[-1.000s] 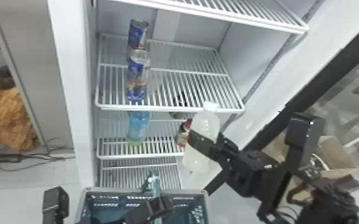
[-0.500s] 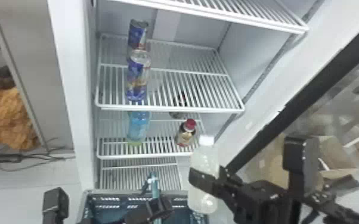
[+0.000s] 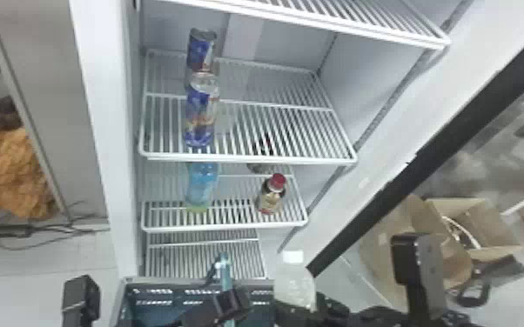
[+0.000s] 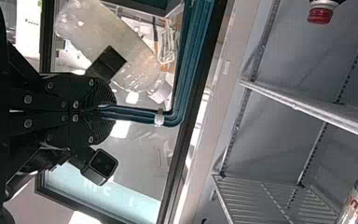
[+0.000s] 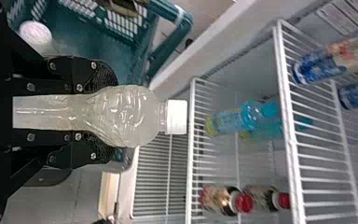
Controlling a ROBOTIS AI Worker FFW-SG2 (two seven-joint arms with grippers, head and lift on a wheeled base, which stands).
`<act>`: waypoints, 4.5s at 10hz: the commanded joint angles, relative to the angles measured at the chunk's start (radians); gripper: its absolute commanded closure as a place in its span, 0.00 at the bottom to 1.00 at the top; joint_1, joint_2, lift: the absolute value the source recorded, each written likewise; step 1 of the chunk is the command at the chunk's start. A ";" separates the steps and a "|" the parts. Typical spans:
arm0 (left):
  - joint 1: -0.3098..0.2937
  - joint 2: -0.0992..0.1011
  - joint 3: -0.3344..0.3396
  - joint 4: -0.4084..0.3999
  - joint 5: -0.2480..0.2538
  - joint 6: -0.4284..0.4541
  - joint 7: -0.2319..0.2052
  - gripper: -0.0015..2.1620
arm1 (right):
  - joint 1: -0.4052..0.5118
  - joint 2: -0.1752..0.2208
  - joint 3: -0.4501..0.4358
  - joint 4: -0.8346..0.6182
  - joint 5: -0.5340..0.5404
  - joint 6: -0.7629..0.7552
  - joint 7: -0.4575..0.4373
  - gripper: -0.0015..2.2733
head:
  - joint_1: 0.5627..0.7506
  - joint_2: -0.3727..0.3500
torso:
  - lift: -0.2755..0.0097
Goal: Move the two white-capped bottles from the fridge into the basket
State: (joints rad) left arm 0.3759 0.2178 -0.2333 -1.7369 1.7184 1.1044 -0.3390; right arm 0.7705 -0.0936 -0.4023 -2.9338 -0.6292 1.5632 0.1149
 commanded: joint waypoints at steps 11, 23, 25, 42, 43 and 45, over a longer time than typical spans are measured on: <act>0.000 0.000 0.002 0.003 0.001 -0.002 0.000 0.55 | -0.024 -0.003 0.009 -0.005 0.017 0.009 -0.003 0.05 | 0.70 0.03 | 0.97; 0.005 -0.002 0.002 0.005 -0.005 -0.010 0.000 0.55 | -0.044 0.005 0.129 0.338 0.260 -0.829 0.035 0.05 | 0.70 0.03 | 0.97; 0.005 -0.002 0.002 0.005 -0.005 -0.012 0.000 0.55 | -0.066 0.009 0.159 0.527 0.276 -1.202 0.071 0.05 | 0.70 0.03 | 0.97; -0.003 0.000 -0.006 0.023 -0.009 -0.012 0.003 0.55 | -0.118 0.006 0.303 0.827 0.422 -1.809 0.012 0.05 | 0.70 0.03 | 0.97; -0.003 0.000 -0.006 0.023 -0.009 -0.012 0.003 0.55 | -0.118 0.006 0.301 0.827 0.422 -1.809 0.011 0.05 | 0.70 0.03 | 0.97; -0.003 0.000 -0.006 0.023 -0.007 -0.012 0.003 0.55 | -0.118 0.006 0.303 0.824 0.422 -1.809 0.011 0.05 | 0.70 0.03 | 0.97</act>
State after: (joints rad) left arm 0.3730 0.2178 -0.2393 -1.7143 1.7100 1.0921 -0.3359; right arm 0.6532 -0.0874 -0.1005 -2.1091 -0.2078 -0.2457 0.1257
